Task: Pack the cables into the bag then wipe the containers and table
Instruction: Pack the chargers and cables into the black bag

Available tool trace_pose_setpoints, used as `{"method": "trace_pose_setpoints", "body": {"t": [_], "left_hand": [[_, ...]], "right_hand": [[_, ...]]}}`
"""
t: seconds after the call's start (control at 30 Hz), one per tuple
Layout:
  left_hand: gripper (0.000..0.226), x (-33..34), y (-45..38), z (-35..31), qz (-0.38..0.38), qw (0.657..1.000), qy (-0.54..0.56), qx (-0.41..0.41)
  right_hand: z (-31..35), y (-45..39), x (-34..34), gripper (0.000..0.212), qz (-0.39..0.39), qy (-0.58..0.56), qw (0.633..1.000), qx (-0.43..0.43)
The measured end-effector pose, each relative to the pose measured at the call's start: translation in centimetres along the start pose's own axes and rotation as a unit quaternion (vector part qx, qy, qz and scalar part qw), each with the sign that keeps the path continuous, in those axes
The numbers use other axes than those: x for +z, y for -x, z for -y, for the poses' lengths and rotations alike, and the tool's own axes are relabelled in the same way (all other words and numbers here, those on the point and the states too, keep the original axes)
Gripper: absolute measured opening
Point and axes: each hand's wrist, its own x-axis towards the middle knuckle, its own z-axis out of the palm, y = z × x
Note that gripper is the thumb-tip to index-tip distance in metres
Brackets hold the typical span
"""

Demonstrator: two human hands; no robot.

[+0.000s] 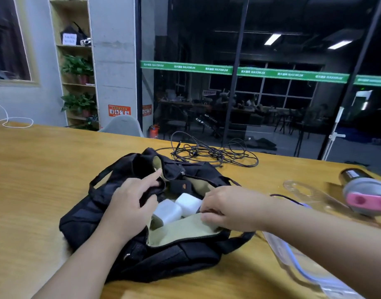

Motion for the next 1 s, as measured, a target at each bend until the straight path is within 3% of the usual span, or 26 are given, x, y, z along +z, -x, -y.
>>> {"method": "trace_pose_setpoints", "body": {"t": [0.13,0.23,0.3,0.4,0.7,0.9,1.0], "left_hand": [[0.037,0.0,0.3,-0.3,-0.039,0.995,-0.035,0.085],[0.033,0.0,0.3,-0.9,-0.085,0.974,-0.121,0.172],[0.032,0.0,0.3,-1.2,-0.081,0.958,-0.181,0.208],[0.035,1.0,0.4,-2.8,-0.052,0.946,-0.233,0.220],[0.033,7.0,1.8,-10.8,-0.006,0.930,-0.177,0.321],[0.033,10.2,1.9,-15.2,0.028,0.912,-0.152,0.380],[0.031,11.7,1.8,-17.8,0.041,0.887,-0.153,0.435]], "right_hand": [[0.5,2.7,0.7,0.035,-0.016,0.021,1.000,-0.012],[0.7,4.9,1.2,0.033,-0.051,0.040,0.998,-0.026],[0.6,6.4,1.6,0.032,-0.080,0.020,0.996,-0.024],[0.2,8.6,2.3,0.050,-0.146,0.008,0.989,-0.025],[-2.2,14.7,4.8,0.043,-0.286,0.101,0.953,0.016],[-4.1,19.5,5.6,0.042,-0.316,0.137,0.937,0.052],[-4.8,22.2,5.9,0.041,-0.312,0.163,0.934,0.065]]}}
